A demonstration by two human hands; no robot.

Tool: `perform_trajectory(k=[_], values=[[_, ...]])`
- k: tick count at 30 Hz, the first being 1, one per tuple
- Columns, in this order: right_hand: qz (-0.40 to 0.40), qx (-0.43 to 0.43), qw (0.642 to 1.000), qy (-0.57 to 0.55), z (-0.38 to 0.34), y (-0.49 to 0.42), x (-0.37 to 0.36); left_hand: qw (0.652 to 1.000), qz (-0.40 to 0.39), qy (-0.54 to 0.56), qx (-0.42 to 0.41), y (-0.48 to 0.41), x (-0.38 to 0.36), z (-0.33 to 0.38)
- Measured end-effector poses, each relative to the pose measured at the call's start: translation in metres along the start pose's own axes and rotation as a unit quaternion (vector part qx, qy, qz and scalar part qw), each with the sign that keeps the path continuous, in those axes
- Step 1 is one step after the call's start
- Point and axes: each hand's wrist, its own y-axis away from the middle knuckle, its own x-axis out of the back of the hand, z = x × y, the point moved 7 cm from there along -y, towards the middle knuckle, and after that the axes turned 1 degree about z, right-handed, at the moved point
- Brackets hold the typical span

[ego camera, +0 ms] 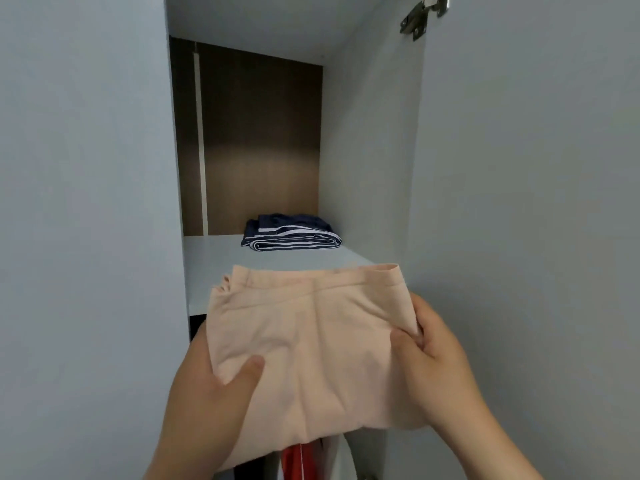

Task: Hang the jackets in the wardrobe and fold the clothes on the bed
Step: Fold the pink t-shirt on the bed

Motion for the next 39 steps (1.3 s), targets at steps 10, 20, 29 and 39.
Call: perform_trajectory(k=[10, 20, 29, 39], values=[[0.088, 0.041, 0.986, 0.134, -0.013, -0.098, -0.008, 0.993, -0.043, -0.074, -0.085, -0.108, -0.037, 0.040], [0.046, 0.042, 0.955, 0.291, 0.019, -0.191, -0.054, 0.927, -0.078, -0.363, -0.056, -0.177, -0.070, 0.018], [-0.036, 0.021, 0.865, 0.500, 0.057, -0.213, -0.084, 0.869, -0.030, -0.488, -0.070, -0.185, -0.075, 0.013], [-0.278, -0.048, 0.848, 0.449, 0.103, -0.210, -0.118, 0.819, -0.272, -0.501, 0.063, -0.174, -0.120, -0.037]])
